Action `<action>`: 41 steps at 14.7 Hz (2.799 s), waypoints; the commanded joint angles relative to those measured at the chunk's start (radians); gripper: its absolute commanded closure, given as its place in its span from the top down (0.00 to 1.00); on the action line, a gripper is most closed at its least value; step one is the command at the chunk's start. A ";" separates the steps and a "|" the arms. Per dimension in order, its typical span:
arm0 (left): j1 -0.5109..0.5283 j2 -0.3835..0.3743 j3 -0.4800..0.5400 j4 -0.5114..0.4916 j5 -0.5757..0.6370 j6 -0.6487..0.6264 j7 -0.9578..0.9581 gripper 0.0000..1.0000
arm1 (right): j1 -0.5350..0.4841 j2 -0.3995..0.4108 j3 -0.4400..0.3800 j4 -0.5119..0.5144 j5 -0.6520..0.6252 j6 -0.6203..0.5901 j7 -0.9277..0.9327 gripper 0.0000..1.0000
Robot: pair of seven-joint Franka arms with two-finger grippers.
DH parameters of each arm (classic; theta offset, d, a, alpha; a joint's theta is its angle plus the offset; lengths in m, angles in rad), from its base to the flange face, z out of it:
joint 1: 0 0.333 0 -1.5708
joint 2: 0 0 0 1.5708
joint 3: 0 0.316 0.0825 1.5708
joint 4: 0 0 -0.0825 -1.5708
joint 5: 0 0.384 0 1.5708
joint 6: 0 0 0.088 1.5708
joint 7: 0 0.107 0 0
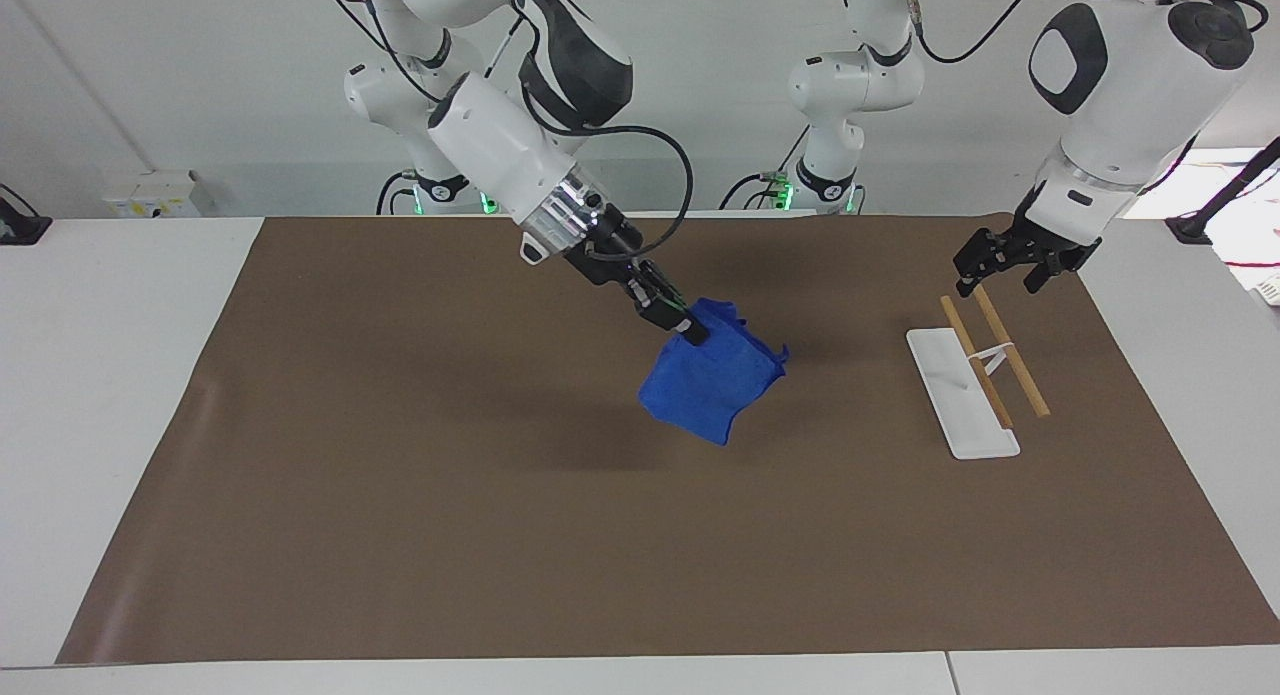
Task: Right arm passes towel to left arm to hang
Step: 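Hold the towel with the right gripper while the left gripper grasps it, then open the right gripper and withdraw it while the left gripper holds towel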
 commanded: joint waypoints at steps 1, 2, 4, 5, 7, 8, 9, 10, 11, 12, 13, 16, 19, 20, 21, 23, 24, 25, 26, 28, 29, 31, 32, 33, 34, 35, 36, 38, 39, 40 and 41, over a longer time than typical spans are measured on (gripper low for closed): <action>-0.046 -0.008 -0.003 -0.024 -0.024 0.062 -0.228 1.00 | 0.031 0.005 -0.001 0.005 0.047 0.046 0.027 0.00; -0.061 -0.001 -0.003 -0.035 -0.064 0.102 -0.338 1.00 | 0.034 0.005 -0.001 0.008 0.049 0.055 0.050 0.00; -0.122 0.019 -0.003 -0.065 -0.119 0.208 -0.590 1.00 | 0.036 0.005 0.000 0.019 0.050 0.065 0.096 0.00; -0.142 0.030 -0.003 -0.065 -0.135 0.243 -0.728 1.00 | 0.045 0.007 0.000 0.021 0.050 0.072 0.111 0.00; -0.179 0.050 -0.003 -0.067 -0.200 0.308 -0.986 1.00 | 0.080 0.009 0.000 0.021 0.064 0.115 0.122 0.00; -0.195 0.062 -0.003 -0.067 -0.216 0.335 -1.101 1.00 | 0.096 0.009 0.000 0.021 0.078 0.120 0.122 0.00; -0.210 0.075 -0.003 -0.065 -0.225 0.354 -1.202 1.00 | 0.100 0.009 0.000 0.021 0.081 0.121 0.122 0.00; -0.213 0.088 -0.004 -0.062 -0.259 0.369 -1.287 1.00 | 0.103 0.009 0.000 0.021 0.081 0.121 0.122 0.00; -0.213 0.090 -0.003 -0.062 -0.309 0.377 -1.366 1.00 | 0.103 0.009 0.000 0.019 0.081 0.126 0.124 0.00; -0.213 0.095 -0.003 -0.062 -0.335 0.376 -1.425 1.00 | 0.103 0.009 0.000 0.019 0.081 0.134 0.122 0.00; -0.213 0.095 -0.003 -0.062 -0.339 0.362 -1.473 1.00 | 0.103 0.010 0.000 0.017 0.081 0.135 0.122 0.00; -0.225 0.087 -0.004 -0.062 -0.339 0.290 -1.566 1.00 | 0.102 0.013 0.000 0.017 0.081 0.135 0.121 0.00; -0.250 0.082 -0.006 -0.065 -0.340 0.267 -1.648 1.00 | 0.103 0.013 0.000 0.016 0.079 0.135 0.118 0.00; -0.258 0.078 -0.006 -0.068 -0.342 0.259 -1.668 1.00 | 0.102 0.015 0.000 0.013 0.081 0.137 0.113 0.00; -0.273 0.076 -0.006 -0.069 -0.342 0.259 -1.695 1.00 | 0.102 0.015 0.000 0.014 0.081 0.137 0.113 0.00; -0.276 0.078 -0.004 -0.078 -0.365 0.305 -1.749 1.00 | 0.102 0.015 0.000 0.014 0.081 0.137 0.111 0.00; -0.276 0.078 -0.004 -0.084 -0.375 0.347 -1.760 0.96 | 0.102 0.015 0.000 0.014 0.081 0.137 0.111 0.00; -0.279 0.078 -0.004 -0.101 -0.375 0.378 -1.757 0.84 | 0.102 0.015 0.000 0.014 0.081 0.137 0.111 0.00; -0.284 0.075 -0.004 -0.120 -0.375 0.406 -1.755 0.76 | 0.102 0.015 0.000 0.014 0.081 0.137 0.111 0.00; -0.284 0.070 -0.004 -0.144 -0.375 0.460 -1.751 0.51 | 0.102 0.015 0.000 0.014 0.081 0.137 0.111 0.00; -0.284 0.072 -0.004 -0.154 -0.375 0.486 -1.751 0.40 | 0.102 0.015 0.000 0.014 0.081 0.137 0.111 0.00; -0.291 0.069 -0.006 -0.188 -0.377 0.521 -1.751 0.25 | 0.102 0.015 0.000 0.014 0.081 0.137 0.111 0.00; -0.293 0.069 -0.006 -0.190 -0.377 0.524 -1.751 0.00 | 0.100 0.015 0.000 0.014 0.081 0.137 0.111 0.00; -0.293 0.070 -0.006 -0.185 -0.377 0.524 -1.751 0.00 | 0.100 0.015 0.000 0.014 0.081 0.137 0.111 0.00; -0.293 0.072 -0.004 -0.181 -0.377 0.524 -1.751 0.00 | 0.099 0.015 0.000 0.016 0.079 0.135 0.110 0.00; -0.293 0.072 -0.003 -0.177 -0.377 0.526 -1.746 0.00 | 0.099 0.015 0.000 0.017 0.079 0.135 0.110 0.00; -0.293 0.072 -0.003 -0.176 -0.371 0.526 -1.737 0.00 | 0.094 0.015 0.000 0.021 0.078 0.135 0.110 0.00; -0.284 0.072 -0.003 -0.155 -0.365 0.518 -1.676 0.00 | 0.093 0.015 0.000 0.024 0.075 0.135 0.110 0.00; -0.279 0.070 -0.003 -0.147 -0.366 0.512 -1.676 0.00 | 0.094 0.015 -0.001 0.024 0.070 0.135 0.108 0.00; -0.278 0.067 0.000 -0.144 -0.365 0.511 -1.670 0.00 | 0.094 0.015 0.000 0.024 0.067 0.135 0.107 0.00; -0.279 0.064 0.002 -0.142 -0.359 0.512 -1.662 0.00 | 0.096 0.015 -0.001 0.024 0.066 0.135 0.087 0.25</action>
